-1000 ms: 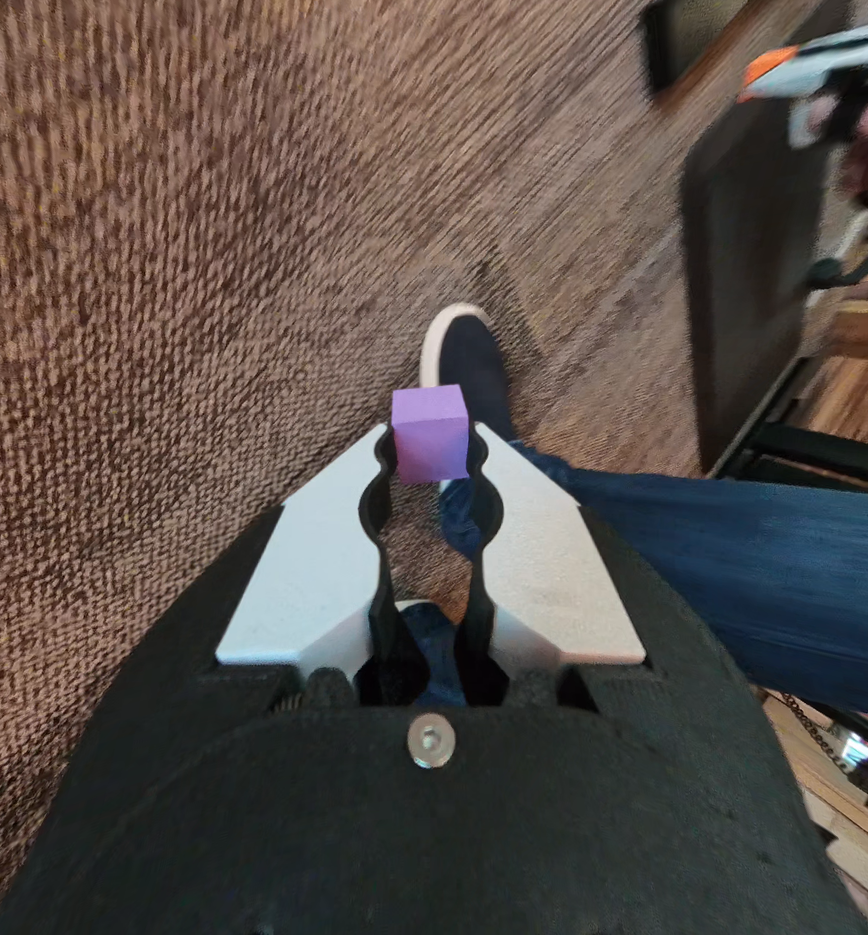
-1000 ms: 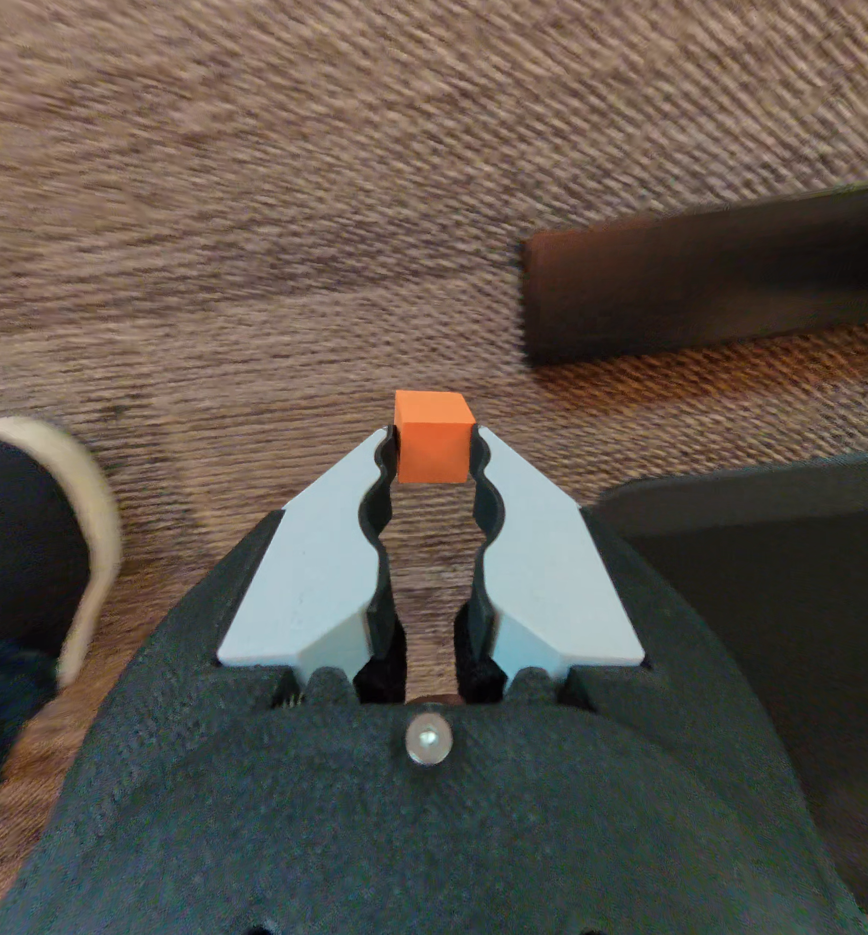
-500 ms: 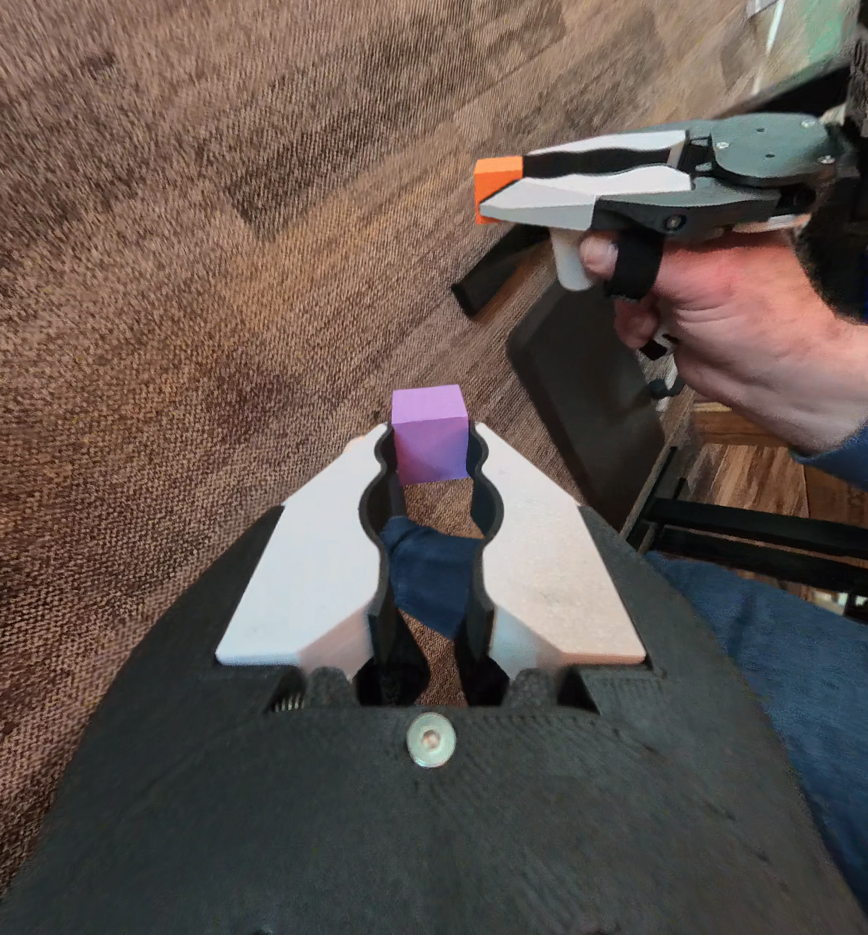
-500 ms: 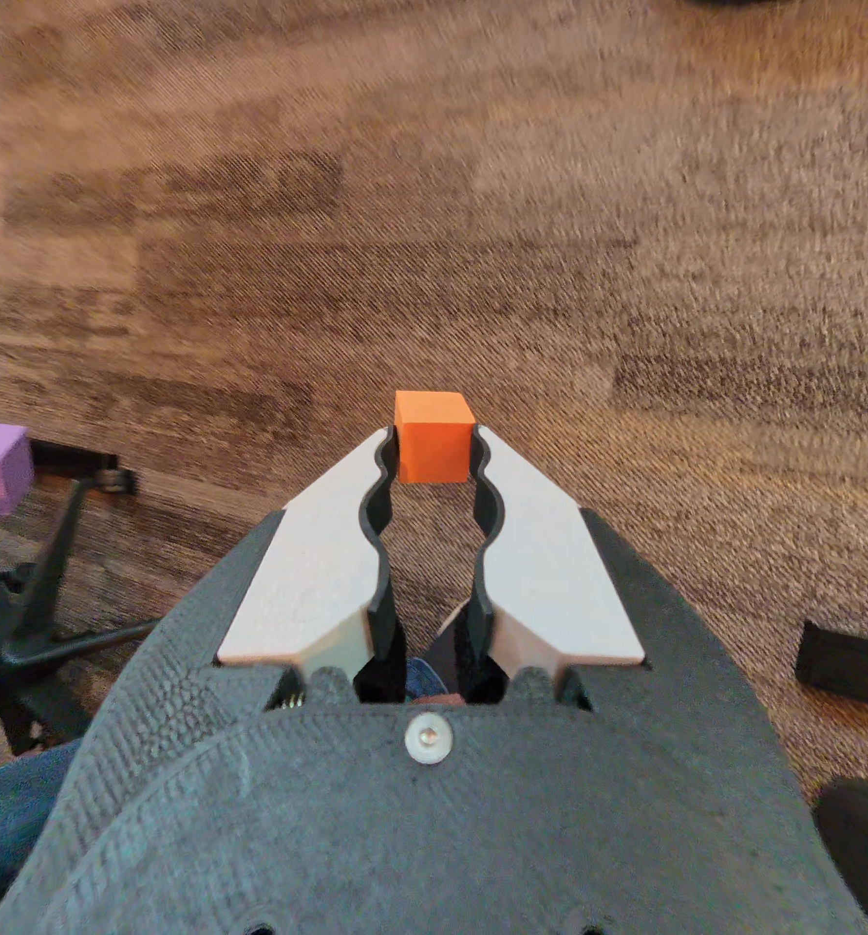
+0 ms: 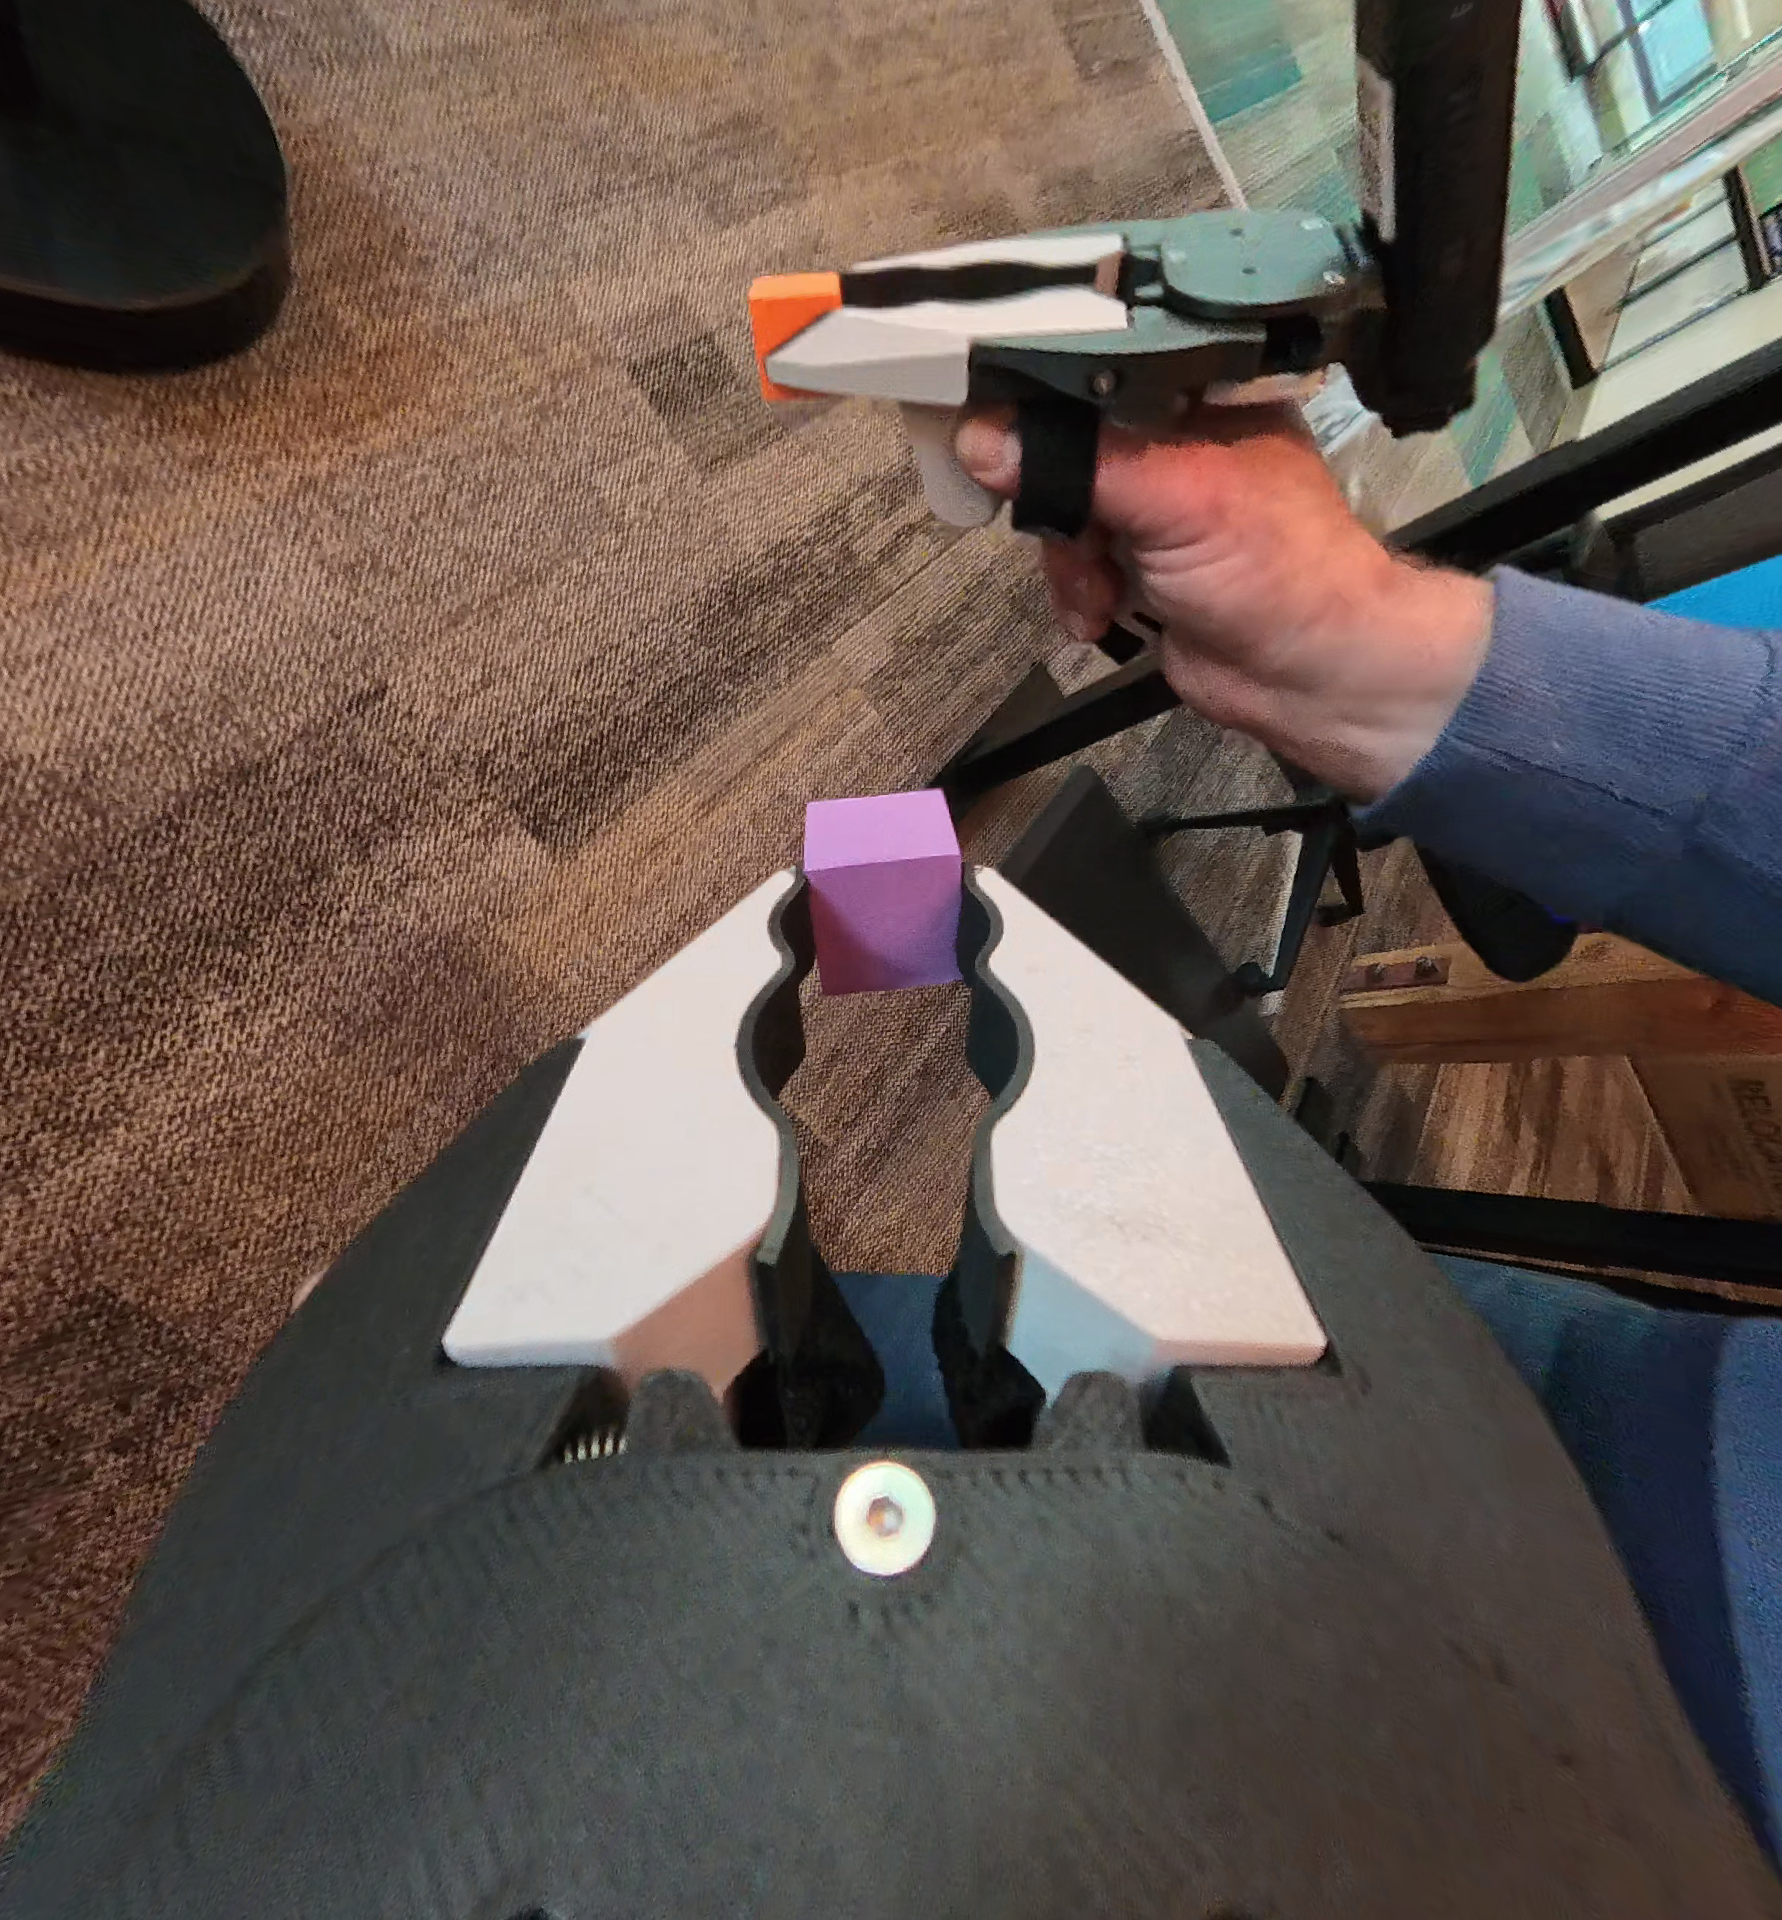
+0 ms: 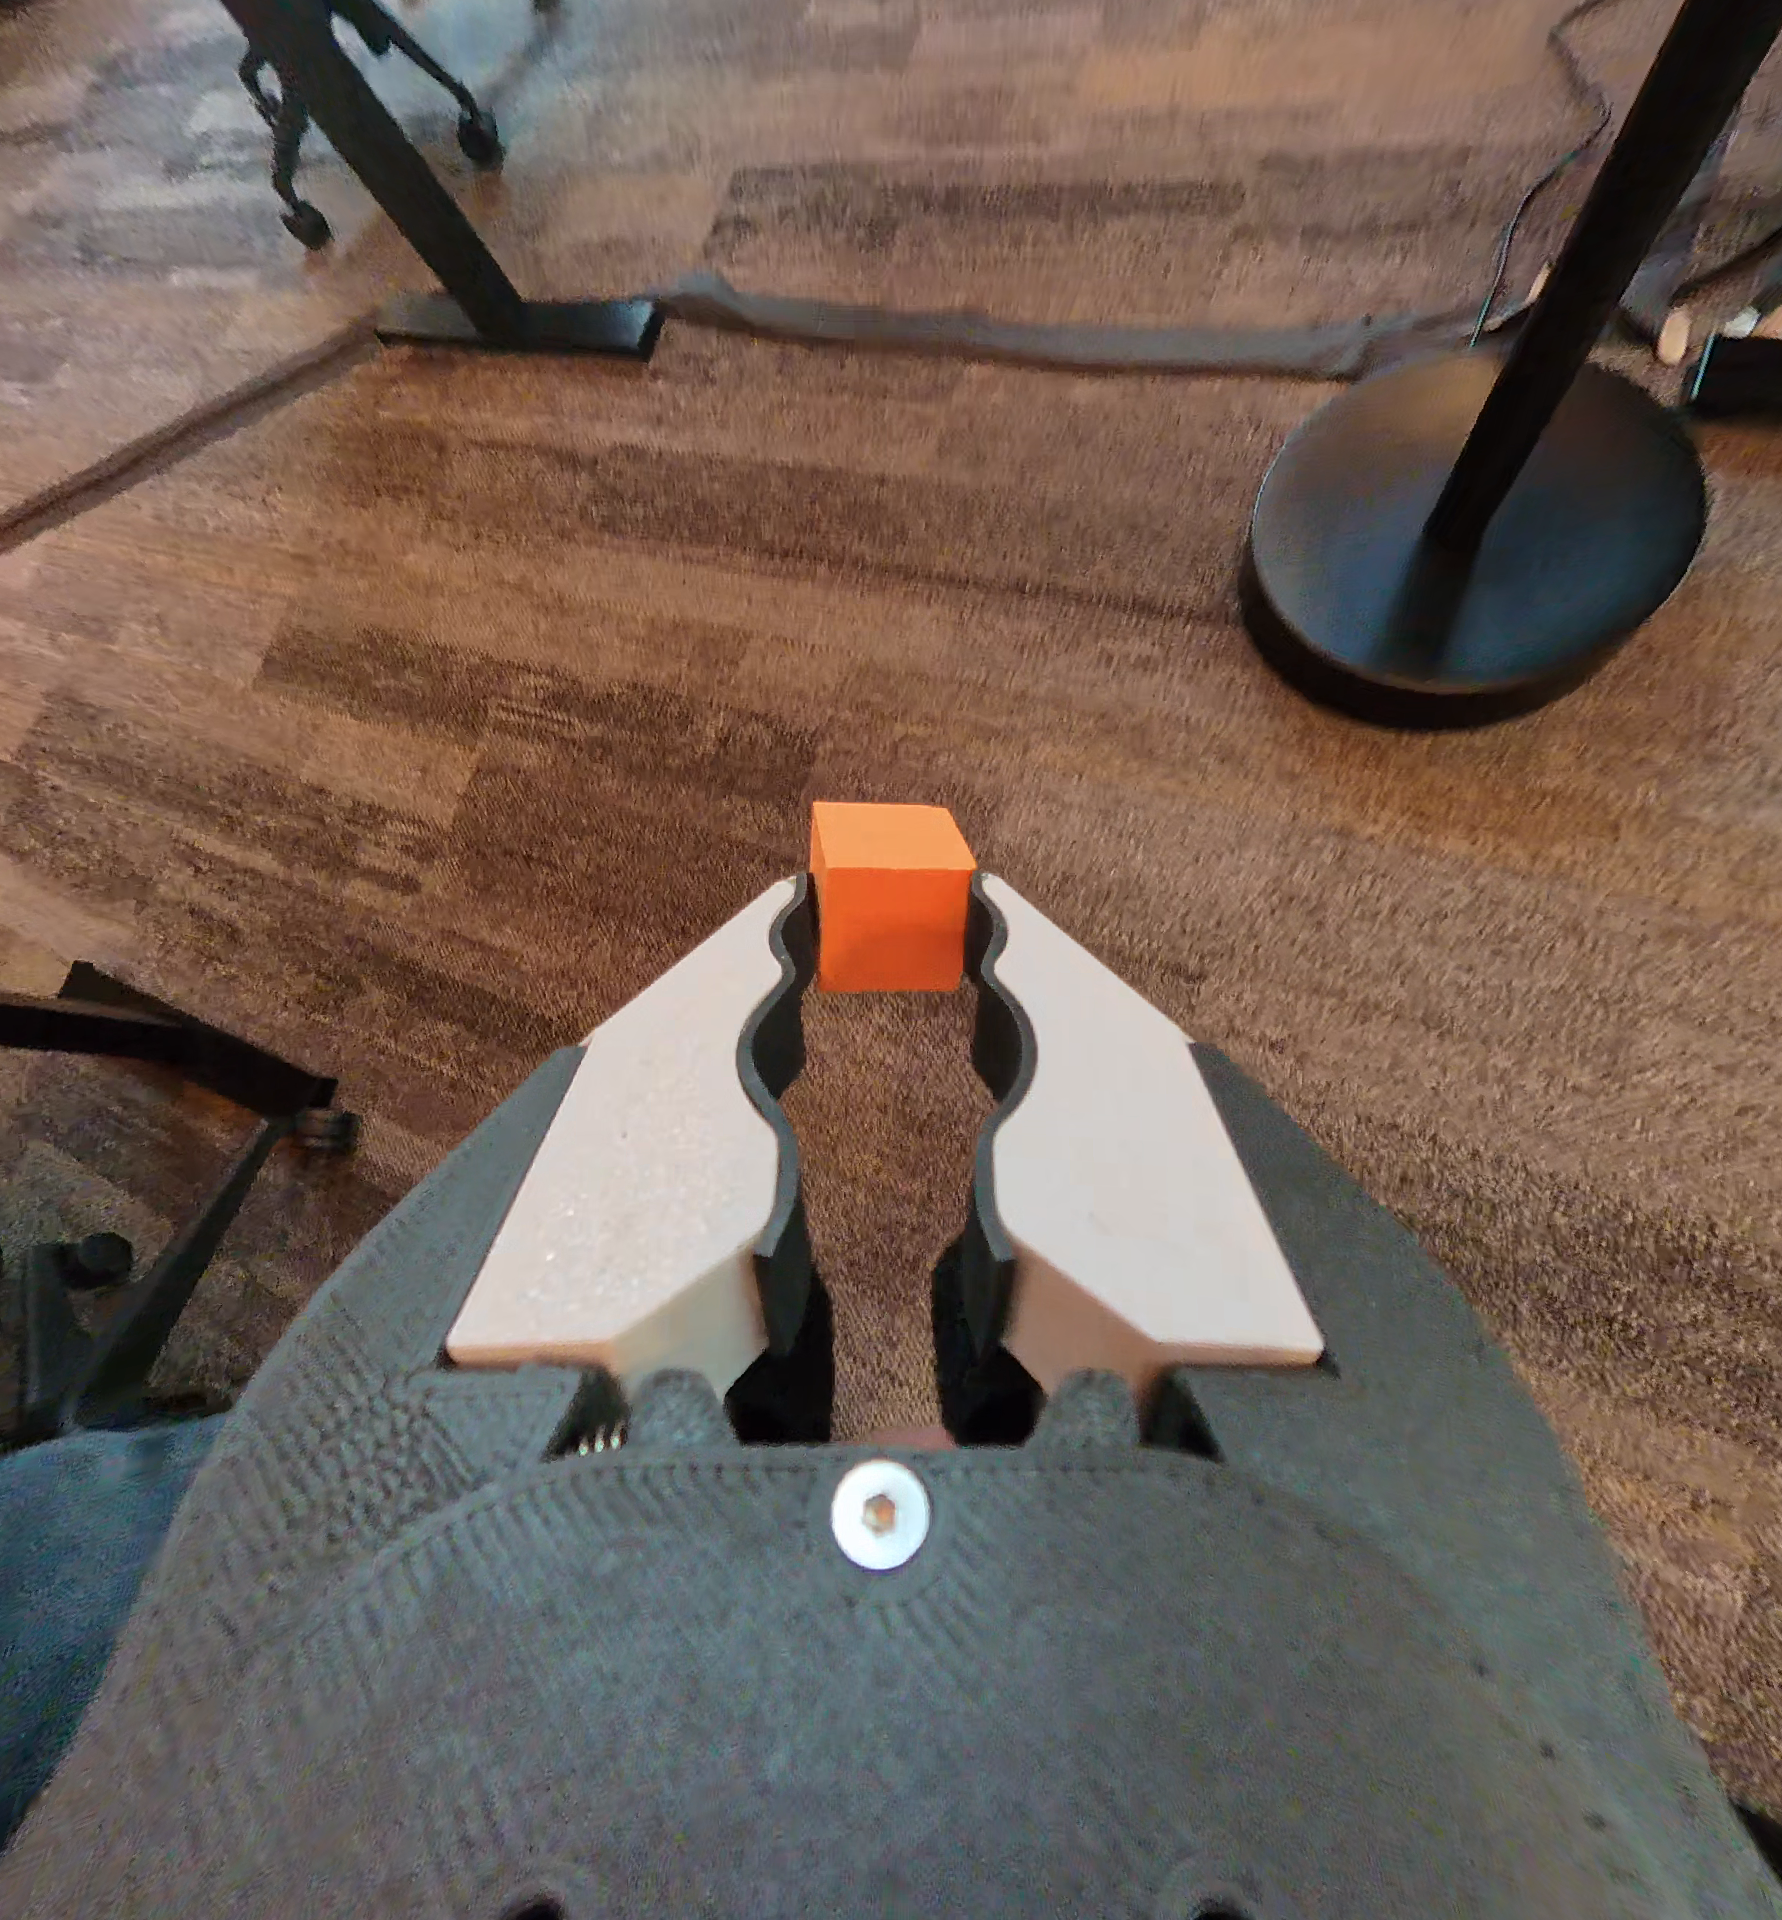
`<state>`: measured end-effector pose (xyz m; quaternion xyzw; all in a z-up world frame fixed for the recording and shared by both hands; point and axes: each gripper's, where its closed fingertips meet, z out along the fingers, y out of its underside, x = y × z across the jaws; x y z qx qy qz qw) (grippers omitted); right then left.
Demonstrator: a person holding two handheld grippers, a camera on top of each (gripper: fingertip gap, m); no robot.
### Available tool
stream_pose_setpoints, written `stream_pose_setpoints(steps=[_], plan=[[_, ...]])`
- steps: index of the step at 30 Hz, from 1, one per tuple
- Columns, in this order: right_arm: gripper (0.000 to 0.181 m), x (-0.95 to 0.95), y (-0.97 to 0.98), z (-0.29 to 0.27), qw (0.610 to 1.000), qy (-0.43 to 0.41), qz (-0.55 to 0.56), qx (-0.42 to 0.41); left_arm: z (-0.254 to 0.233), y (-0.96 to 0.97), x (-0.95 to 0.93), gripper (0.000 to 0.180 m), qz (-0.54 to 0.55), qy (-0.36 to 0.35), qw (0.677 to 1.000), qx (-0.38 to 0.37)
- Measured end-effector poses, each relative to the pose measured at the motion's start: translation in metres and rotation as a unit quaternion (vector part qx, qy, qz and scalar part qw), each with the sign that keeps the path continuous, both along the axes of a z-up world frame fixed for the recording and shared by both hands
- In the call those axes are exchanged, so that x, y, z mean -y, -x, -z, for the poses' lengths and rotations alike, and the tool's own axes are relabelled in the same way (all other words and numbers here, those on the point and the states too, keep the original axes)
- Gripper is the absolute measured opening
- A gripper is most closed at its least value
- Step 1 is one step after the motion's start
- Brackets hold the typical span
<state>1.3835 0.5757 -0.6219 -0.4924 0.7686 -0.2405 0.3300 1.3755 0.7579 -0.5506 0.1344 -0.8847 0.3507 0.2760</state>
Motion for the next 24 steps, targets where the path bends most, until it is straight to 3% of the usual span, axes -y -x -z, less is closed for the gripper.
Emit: stream_pose_setpoints(steps=[10, 17, 24], plan=[[0.027, 0.122, -0.077, -0.105, 0.998, 0.044, -0.008, 0.032, -0.069, -0.085, 0.117, 0.025, 0.074, 0.046, 0.996, -0.004], [0.028, 0.240, -0.097, -0.194, 0.991, 0.072, 0.081, 0.082, -0.128, -0.135, 0.254, 0.025, 0.227, 0.086, 0.970, 0.028], [0.028, 0.397, -0.045, -0.225, 0.972, 0.100, 0.184, 0.112, -0.170, -0.122, 0.392, 0.025, 0.304, 0.122, 0.944, 0.031]])
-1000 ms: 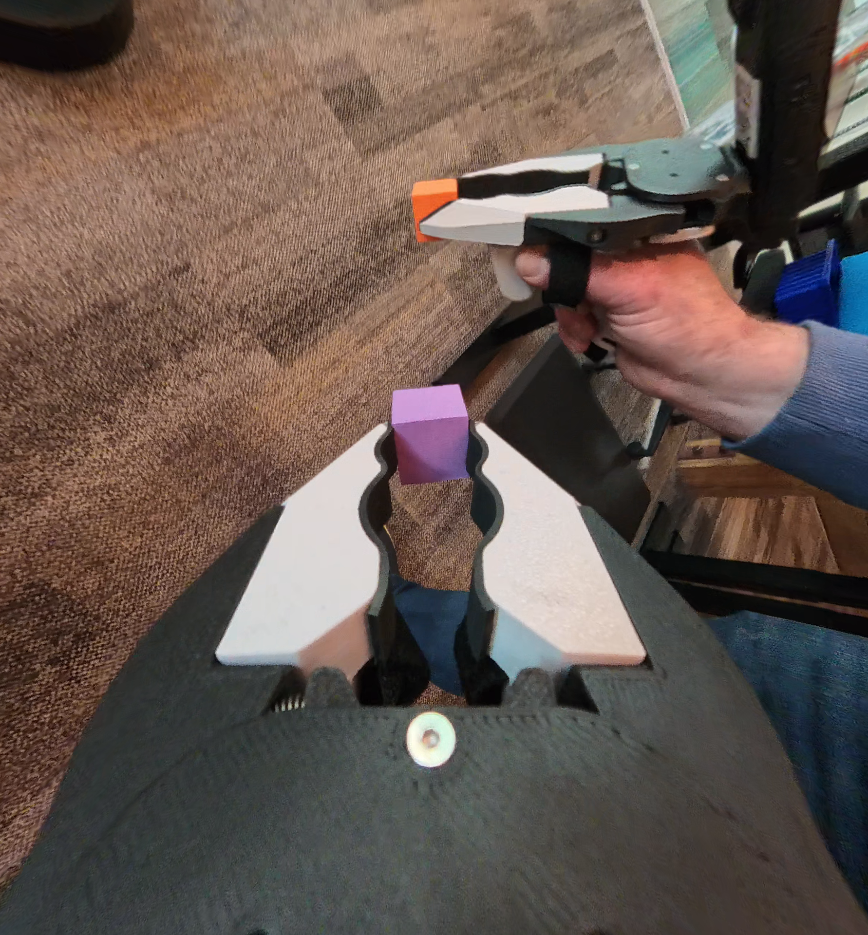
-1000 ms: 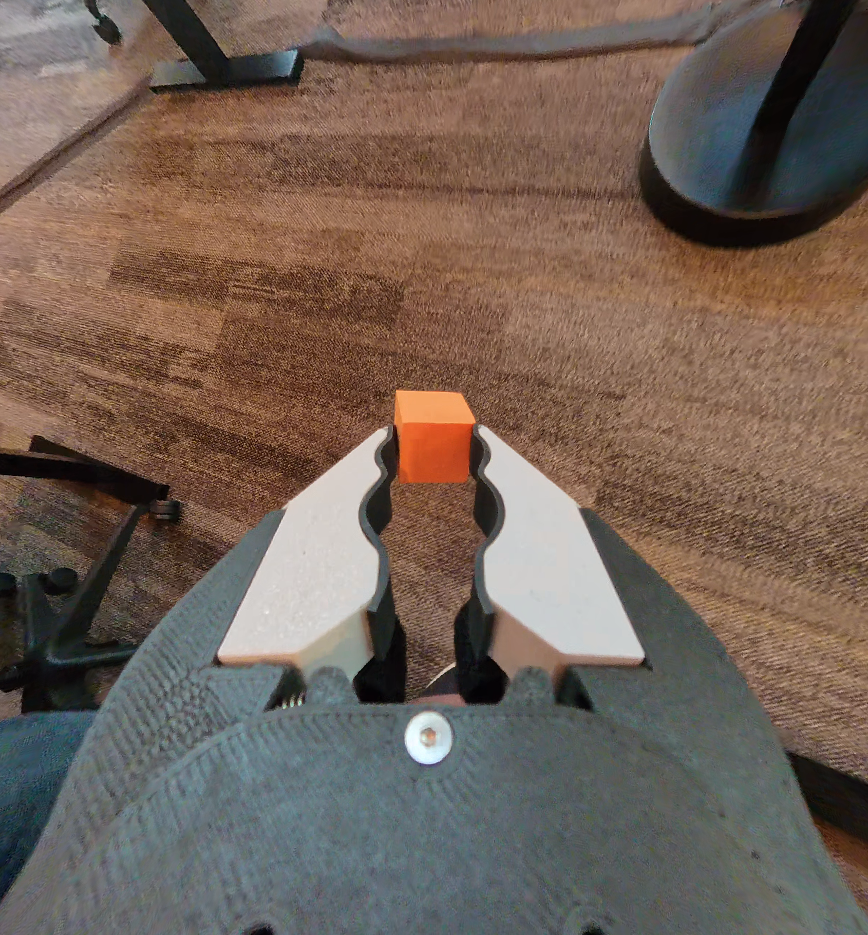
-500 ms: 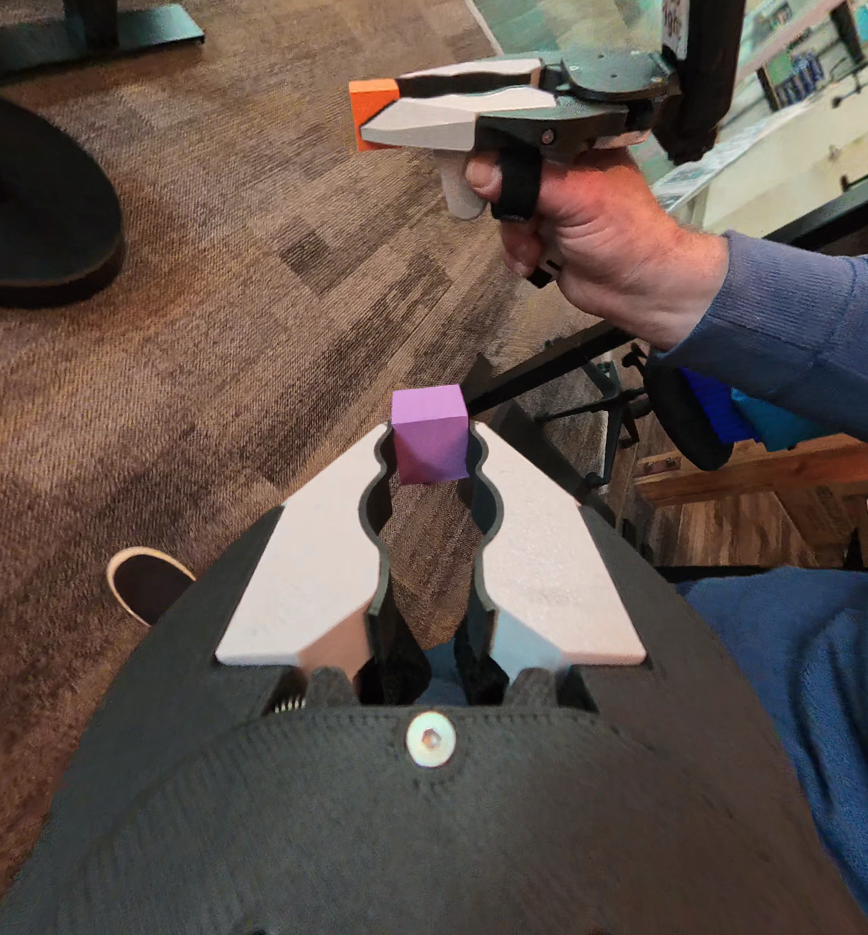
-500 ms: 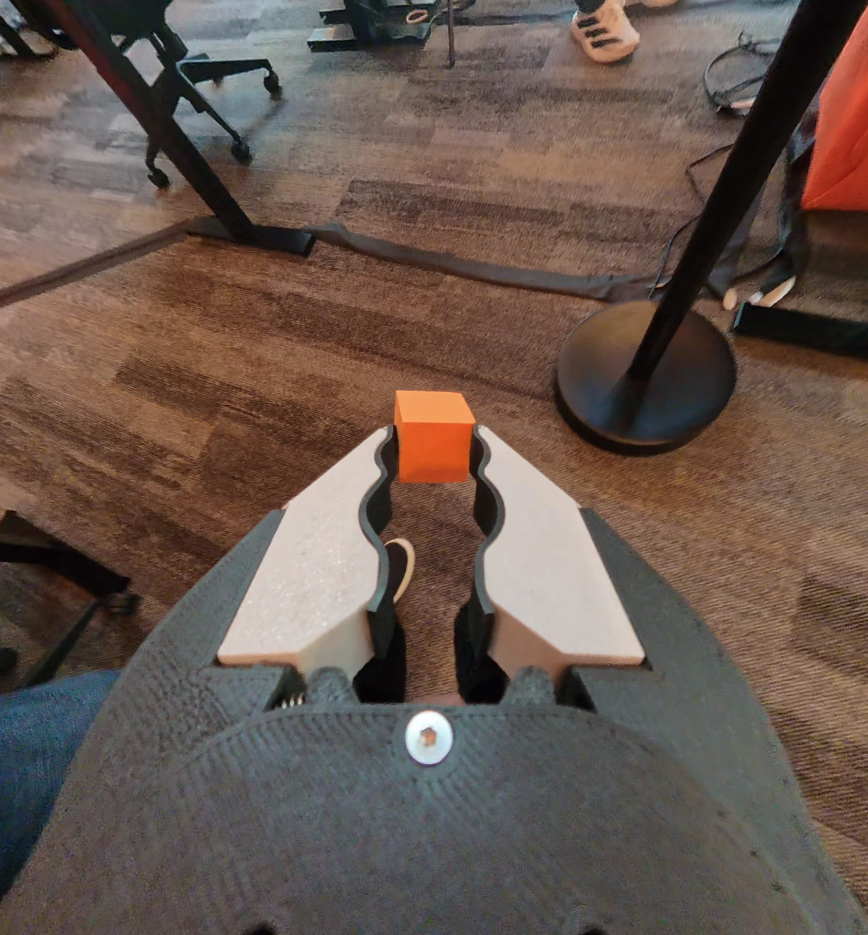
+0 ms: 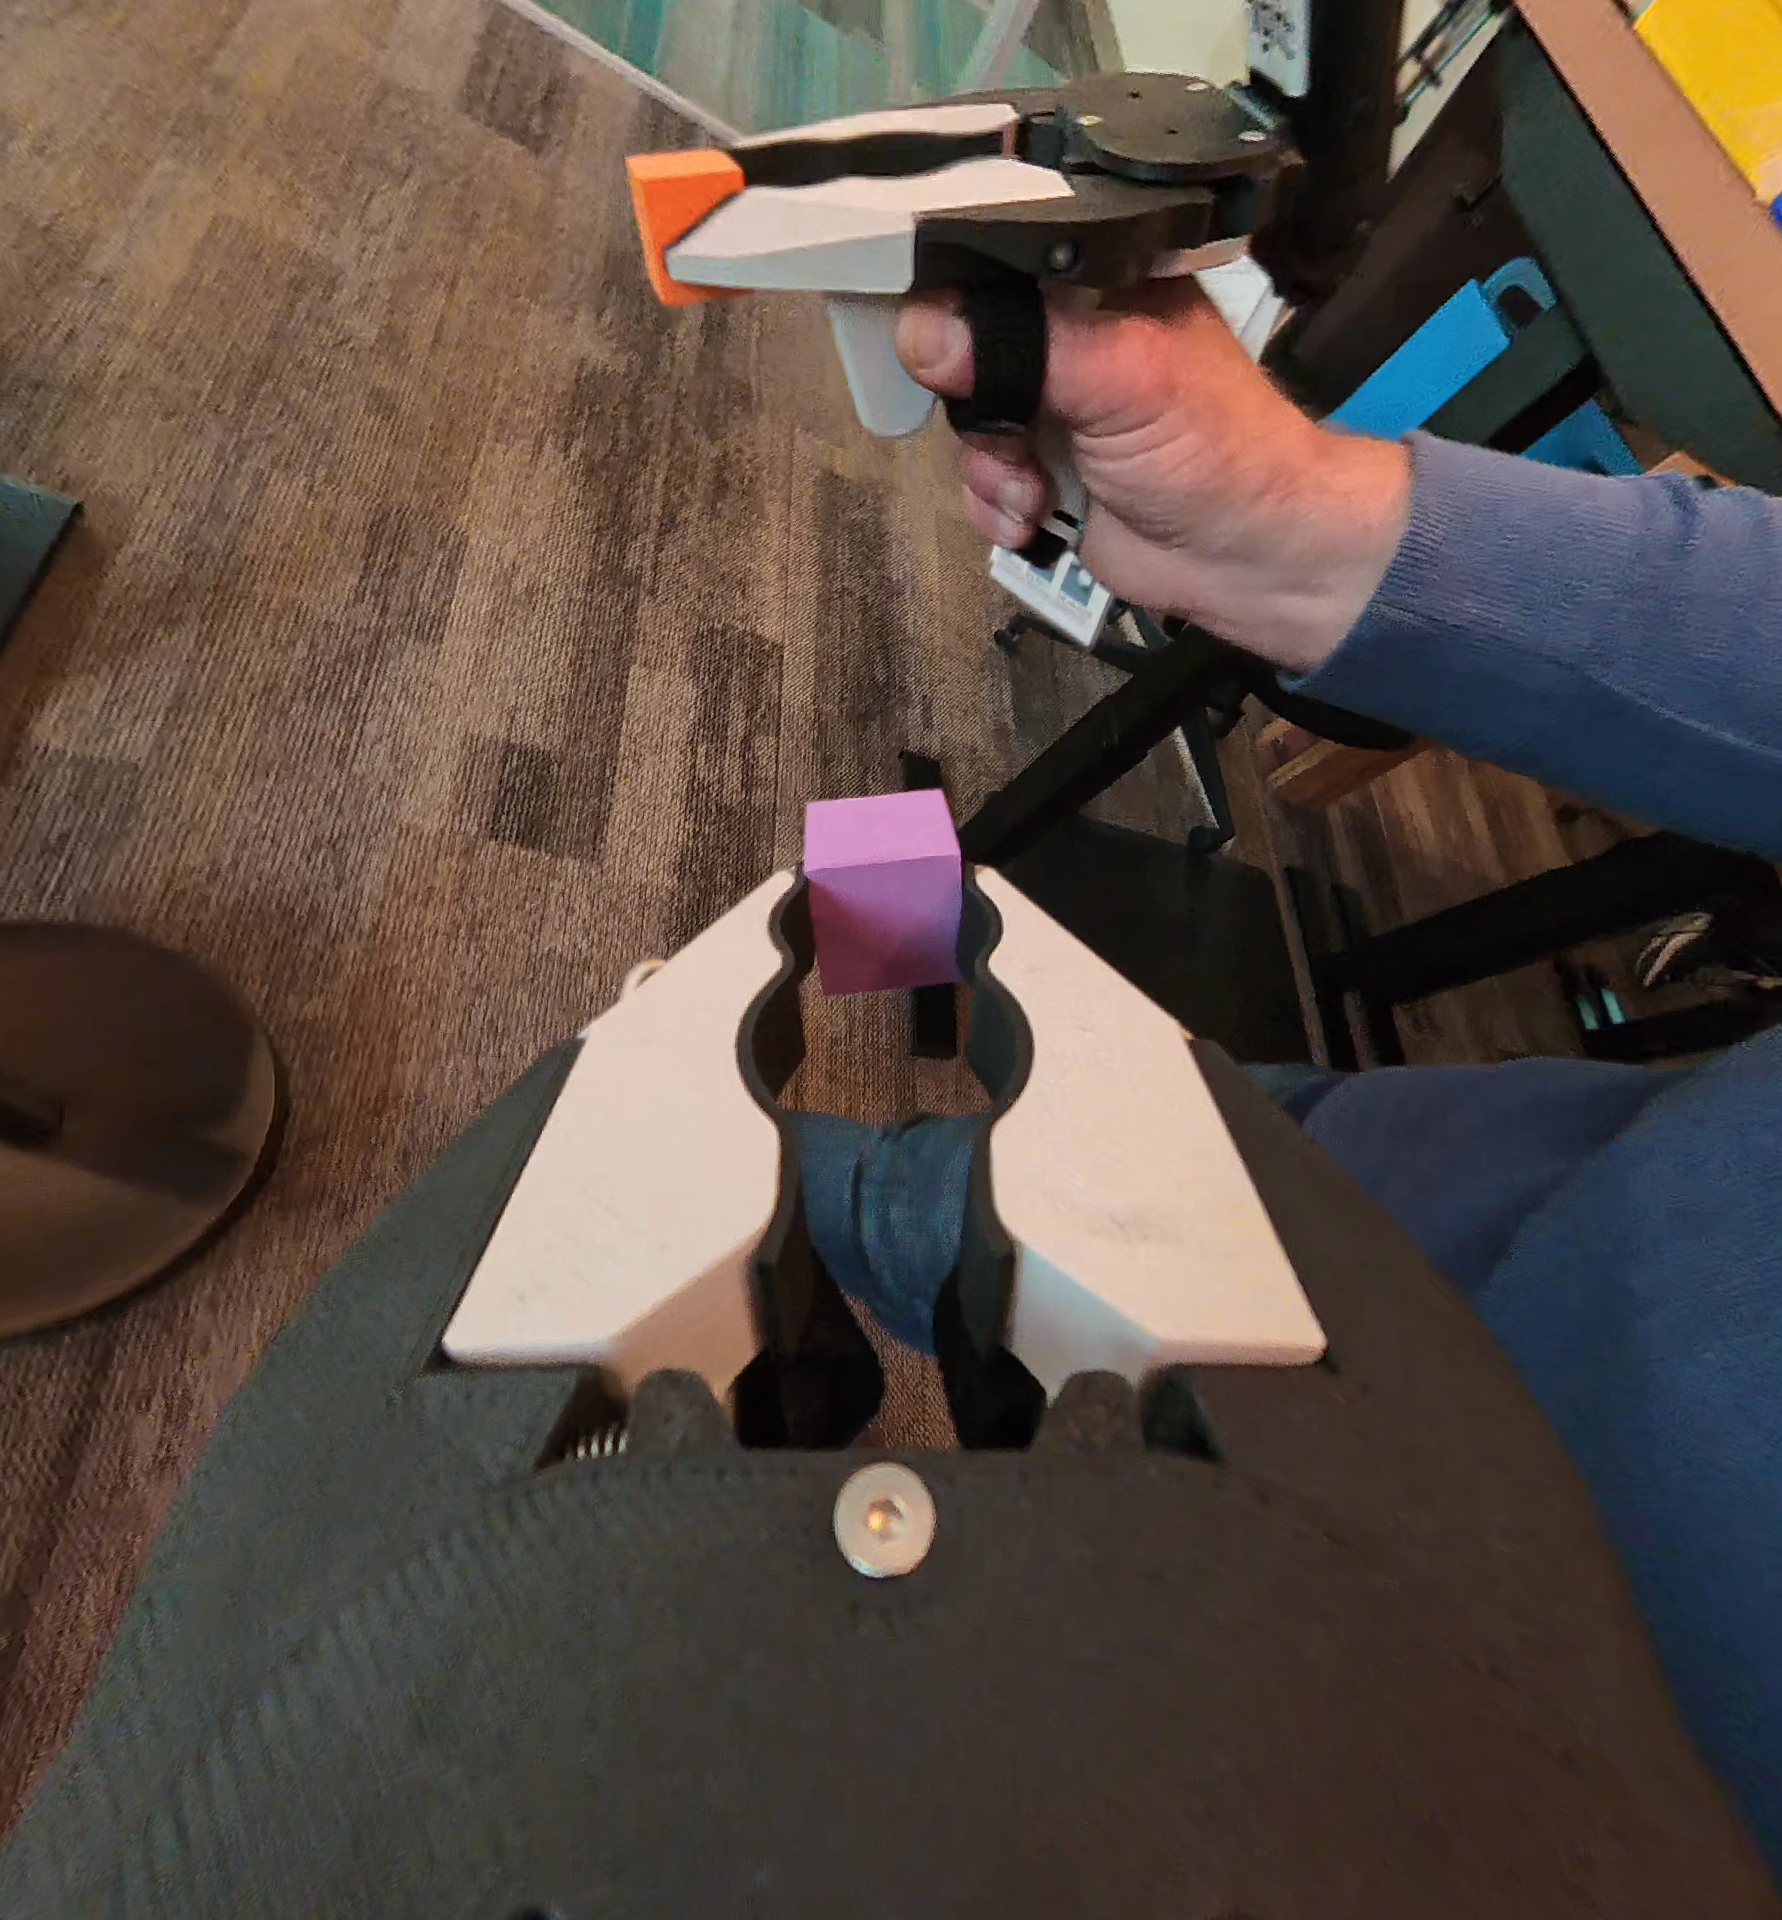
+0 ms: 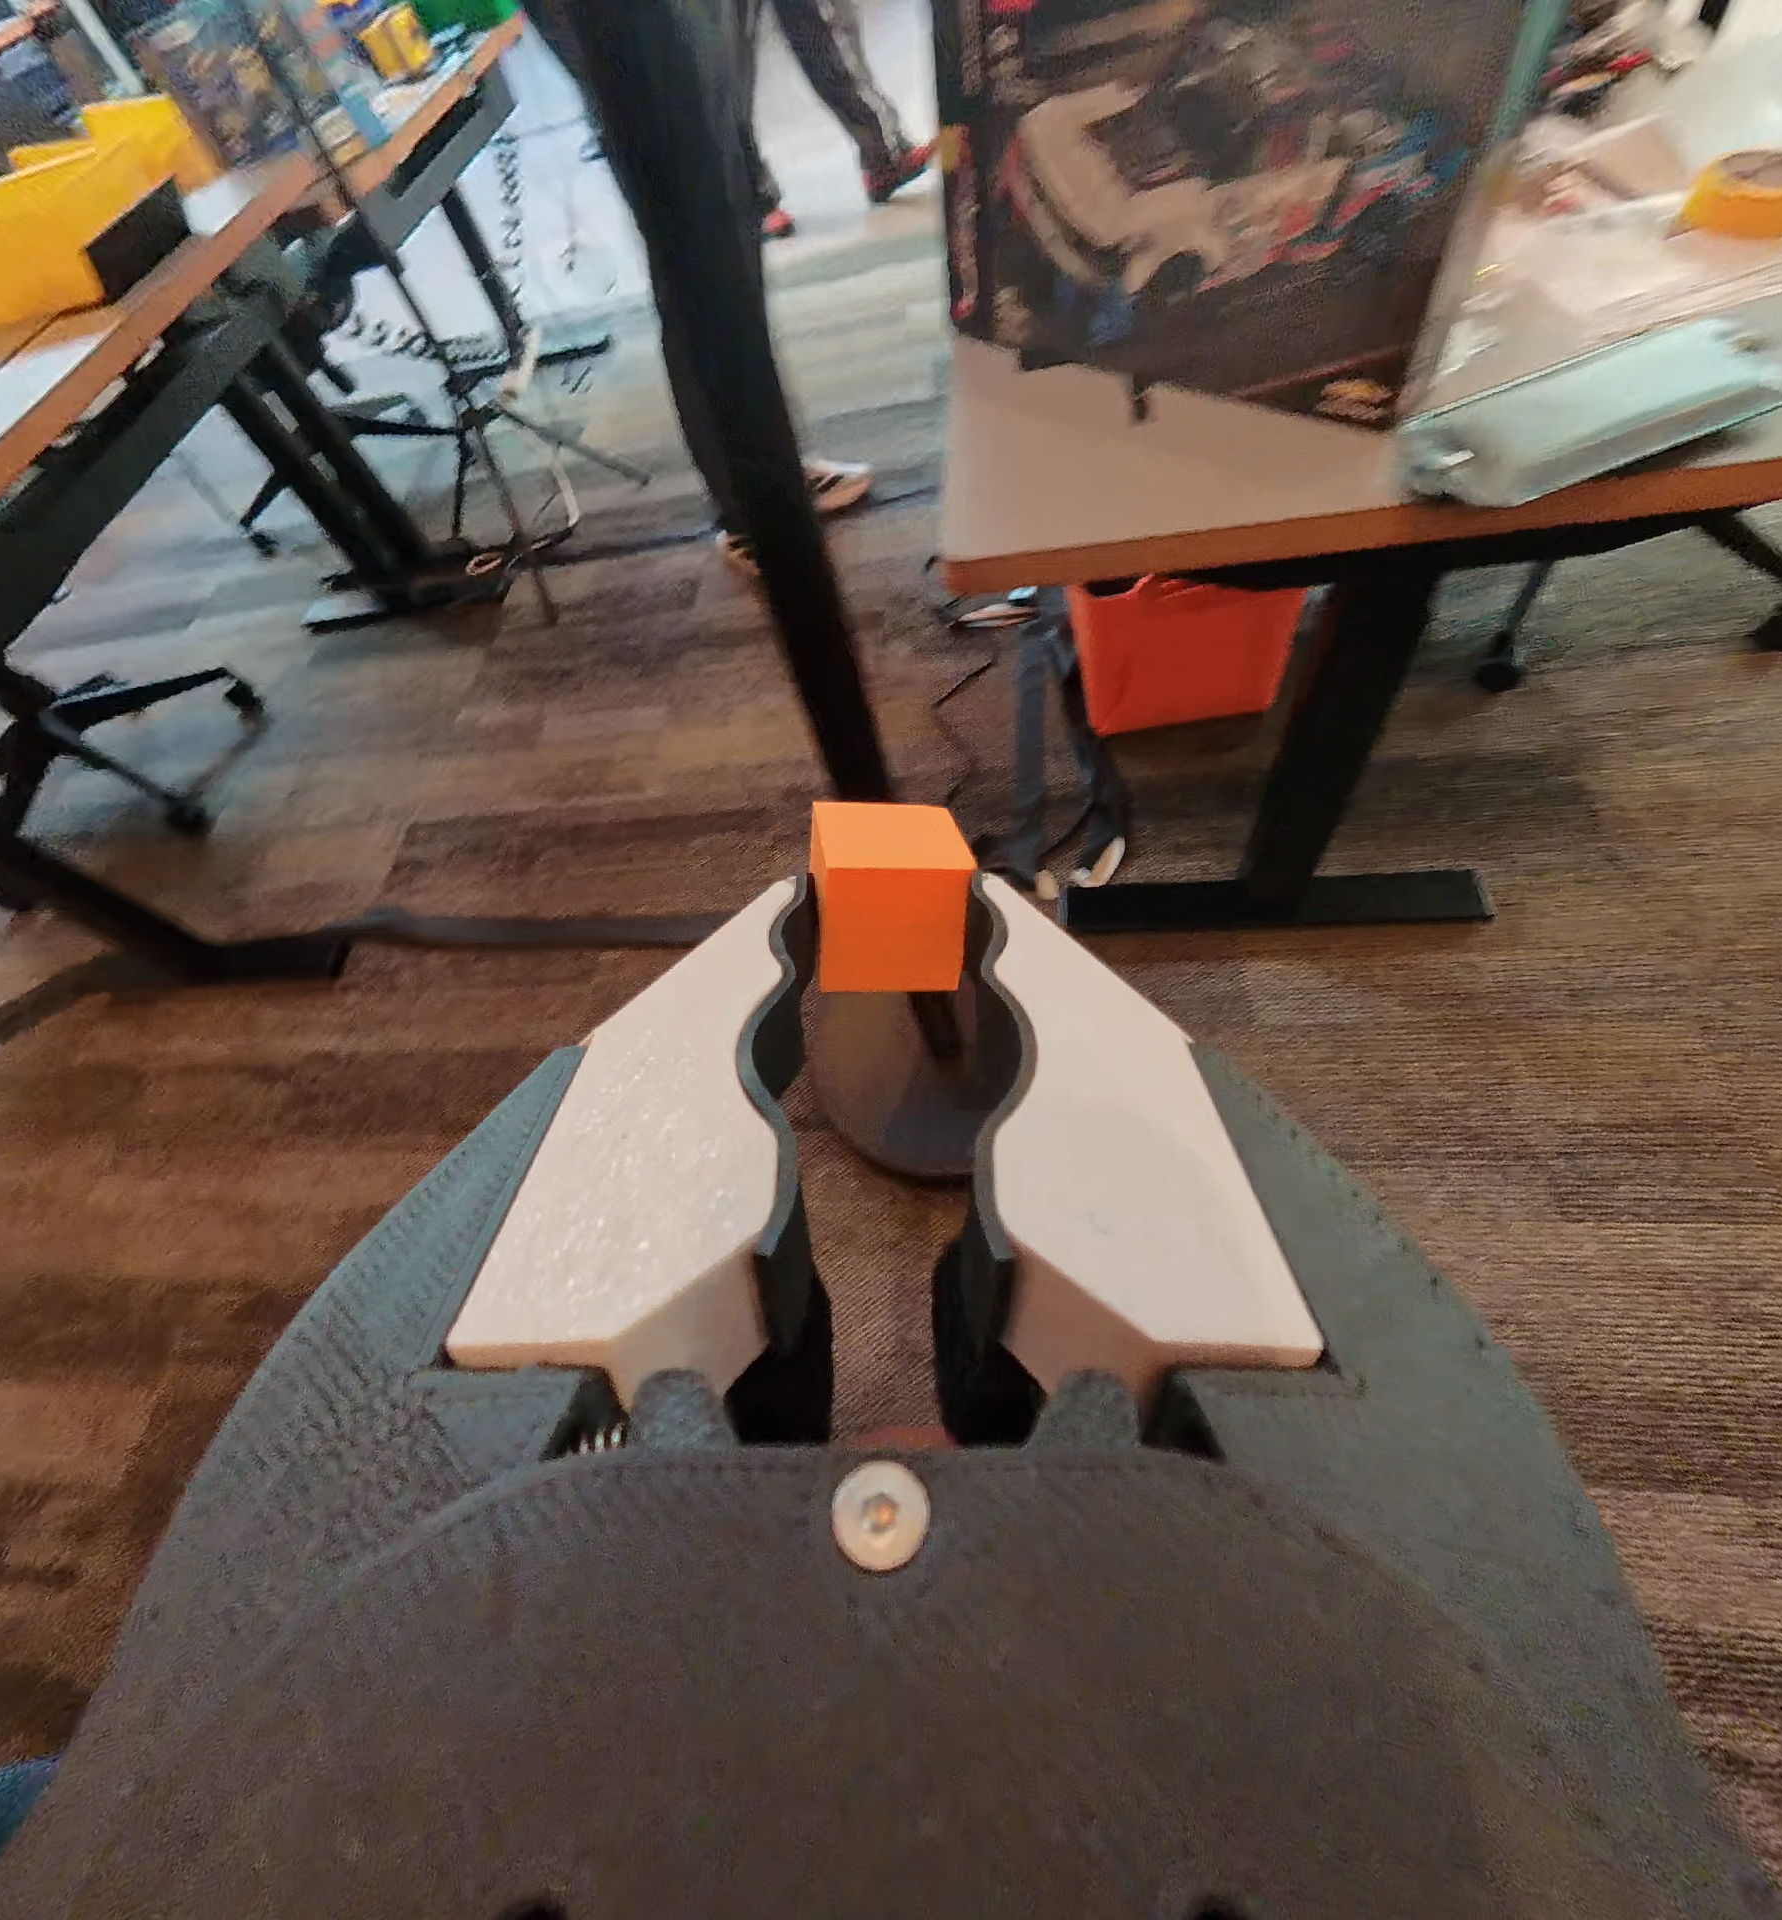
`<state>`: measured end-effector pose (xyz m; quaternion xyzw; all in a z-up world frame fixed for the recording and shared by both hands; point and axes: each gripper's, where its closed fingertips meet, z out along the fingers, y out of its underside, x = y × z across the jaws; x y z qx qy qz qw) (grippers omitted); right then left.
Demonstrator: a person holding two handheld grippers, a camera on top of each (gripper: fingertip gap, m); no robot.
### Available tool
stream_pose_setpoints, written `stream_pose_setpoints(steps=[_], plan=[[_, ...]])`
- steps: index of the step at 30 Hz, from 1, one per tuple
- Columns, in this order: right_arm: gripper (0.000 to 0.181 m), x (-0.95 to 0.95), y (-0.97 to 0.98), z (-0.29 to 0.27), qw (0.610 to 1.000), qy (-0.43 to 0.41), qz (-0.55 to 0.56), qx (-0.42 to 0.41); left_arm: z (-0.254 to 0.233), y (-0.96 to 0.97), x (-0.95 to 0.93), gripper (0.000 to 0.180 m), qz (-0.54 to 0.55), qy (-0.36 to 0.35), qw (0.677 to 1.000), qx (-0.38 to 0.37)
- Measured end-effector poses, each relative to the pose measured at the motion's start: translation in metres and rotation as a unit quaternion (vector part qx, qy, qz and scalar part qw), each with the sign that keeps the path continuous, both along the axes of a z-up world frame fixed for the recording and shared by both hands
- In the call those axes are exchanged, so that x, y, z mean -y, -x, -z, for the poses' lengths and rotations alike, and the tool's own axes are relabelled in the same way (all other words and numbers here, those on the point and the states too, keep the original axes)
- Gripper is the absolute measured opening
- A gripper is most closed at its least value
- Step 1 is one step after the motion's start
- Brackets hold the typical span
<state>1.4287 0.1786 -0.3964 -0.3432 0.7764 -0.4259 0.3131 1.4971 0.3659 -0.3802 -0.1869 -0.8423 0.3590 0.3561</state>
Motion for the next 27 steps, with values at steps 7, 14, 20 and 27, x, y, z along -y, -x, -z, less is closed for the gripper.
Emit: stream_pose_setpoints(steps=[7, 14, 20, 27], plan=[[0.027, 0.194, 0.071, -0.034, 0.998, 0.027, 0.040, 0.035, -0.026, 0.066, 0.141, 0.025, 0.009, 0.003, 1.000, -0.010], [0.027, 0.355, 0.160, -0.132, 0.993, 0.111, 0.035, 0.036, -0.076, 0.162, 0.309, 0.025, 0.065, 0.049, 0.996, -0.024], [0.027, 0.425, 0.269, -0.189, 0.979, 0.154, 0.119, 0.055, -0.098, 0.240, 0.439, 0.025, 0.164, 0.075, 0.983, -0.037], [0.027, 0.460, 0.385, -0.198, 0.958, 0.153, 0.235, 0.060, -0.093, 0.345, 0.577, 0.025, 0.311, 0.063, 0.946, -0.067]])
